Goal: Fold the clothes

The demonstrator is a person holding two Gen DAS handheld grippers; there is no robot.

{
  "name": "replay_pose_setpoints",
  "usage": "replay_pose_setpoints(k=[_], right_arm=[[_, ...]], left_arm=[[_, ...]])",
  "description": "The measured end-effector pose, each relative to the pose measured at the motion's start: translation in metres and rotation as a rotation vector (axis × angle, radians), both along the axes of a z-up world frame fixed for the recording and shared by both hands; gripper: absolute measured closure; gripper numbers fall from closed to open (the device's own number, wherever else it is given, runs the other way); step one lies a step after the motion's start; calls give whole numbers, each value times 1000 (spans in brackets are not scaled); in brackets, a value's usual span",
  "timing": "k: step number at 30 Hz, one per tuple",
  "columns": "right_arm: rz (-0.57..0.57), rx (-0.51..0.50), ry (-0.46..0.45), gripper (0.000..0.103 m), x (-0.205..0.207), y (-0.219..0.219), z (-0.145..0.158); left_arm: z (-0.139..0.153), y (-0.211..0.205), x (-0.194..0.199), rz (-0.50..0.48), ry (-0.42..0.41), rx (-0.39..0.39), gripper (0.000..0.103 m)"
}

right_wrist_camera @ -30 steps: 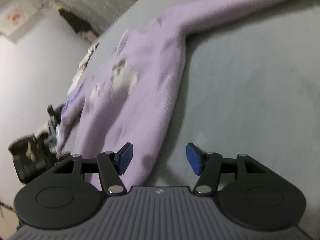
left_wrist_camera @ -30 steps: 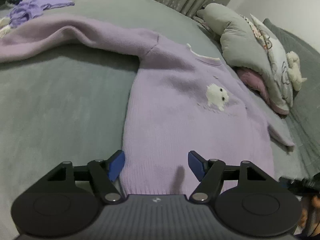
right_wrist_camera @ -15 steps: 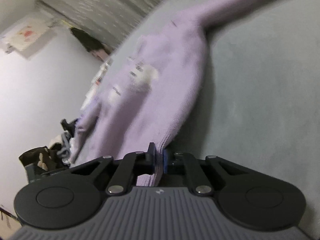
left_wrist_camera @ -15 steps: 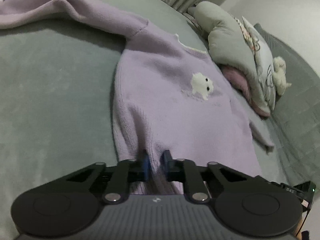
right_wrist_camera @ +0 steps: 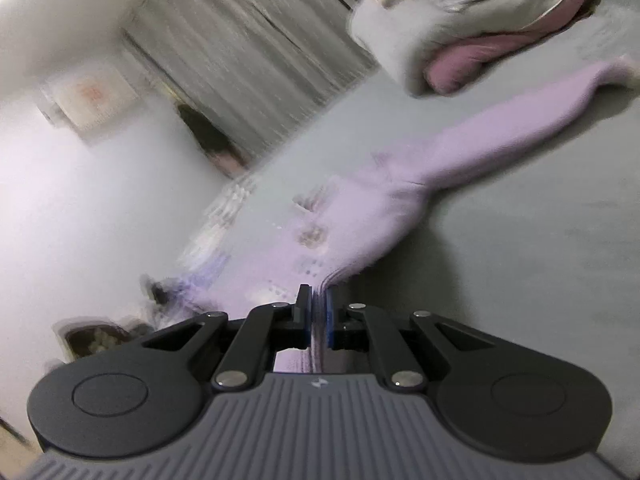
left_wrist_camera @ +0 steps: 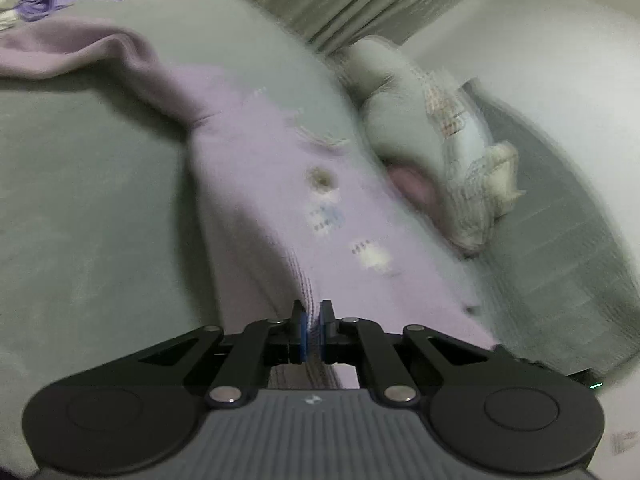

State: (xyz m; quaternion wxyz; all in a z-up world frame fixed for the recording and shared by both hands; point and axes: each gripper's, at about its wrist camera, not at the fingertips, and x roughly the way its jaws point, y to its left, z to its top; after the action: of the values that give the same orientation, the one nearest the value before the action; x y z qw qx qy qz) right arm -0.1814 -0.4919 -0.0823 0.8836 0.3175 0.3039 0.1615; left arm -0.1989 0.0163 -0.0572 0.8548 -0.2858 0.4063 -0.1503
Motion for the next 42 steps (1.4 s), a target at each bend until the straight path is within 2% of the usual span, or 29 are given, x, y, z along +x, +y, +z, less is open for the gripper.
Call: replay_pose_setpoints(k=[3, 4, 7, 11, 12, 13, 14, 16, 18, 19, 20, 21, 22, 23, 25, 27, 31, 34, 36, 37, 39, 40, 42], right_arm=[[9, -94, 86, 92, 5, 4, -14], [-13, -92, 83, 87, 6, 1, -13], [-90, -83, 92, 66, 7, -8, -14], [-40, -66, 144, 57, 11, -2, -24], [-27, -61, 157, 53, 12, 0, -27], [-14, -57, 170, 44, 13, 1, -30], [-2, -53, 183, 38, 14, 3, -32], [24, -46, 210, 38, 16, 6, -38], [56, -65, 249, 39, 18, 19, -55], [67, -72, 243, 46, 18, 22, -55], [78, -79, 238, 74, 18, 24, -55], [89, -86, 232, 89, 18, 27, -55], [99, -97, 225, 92, 18, 30, -54], [105, -138, 207, 93, 16, 34, -51], [109, -289, 136, 94, 5, 45, -33], [78, -409, 59, 94, -8, 53, -12], [9, -504, -45, 96, -38, 56, 23], [10, -482, -1, 96, -40, 48, 16], [65, -479, 112, 95, -26, 49, -8], [74, -469, 136, 90, -21, 50, -12], [49, -376, 151, 86, -15, 34, -13], [9, -312, 120, 78, -16, 21, -6], [-119, -179, 68, 71, -8, -8, 8]], left_arm=[[-4, 5, 2, 23, 34, 30, 98], [-1, 7, 2, 41, 26, 39, 97], [7, 14, -1, 96, -8, 64, 96], [9, 17, -2, 146, -16, 127, 96], [9, 17, -2, 146, -14, 131, 96], [7, 15, -2, 140, -3, 146, 94], [3, 9, -1, 113, 16, 180, 90], [-4, -1, 3, 91, 26, 228, 87], [-18, -15, 11, 66, 45, 314, 84], [-23, -19, 13, 60, 49, 331, 81], [-28, -22, 16, 54, 52, 347, 80], [-31, -25, 16, 50, 50, 359, 80], [-31, -30, 16, 32, 36, 389, 80], [-32, -35, 16, 15, 22, 421, 80], [-34, -40, 15, -13, 0, 476, 81], [-35, -42, 14, -21, -6, 504, 81], [-33, -44, 12, -27, -1, 538, 82], [-30, -41, 13, -17, 12, 541, 85], [-27, -38, 14, -8, 21, 537, 87], [-20, -28, 16, 24, 22, 504, 91], [-1, -7, 22, 98, -1, 454, 93], [12, 3, 26, 140, -27, 440, 93], [23, 12, 32, 170, -45, 417, 93]])
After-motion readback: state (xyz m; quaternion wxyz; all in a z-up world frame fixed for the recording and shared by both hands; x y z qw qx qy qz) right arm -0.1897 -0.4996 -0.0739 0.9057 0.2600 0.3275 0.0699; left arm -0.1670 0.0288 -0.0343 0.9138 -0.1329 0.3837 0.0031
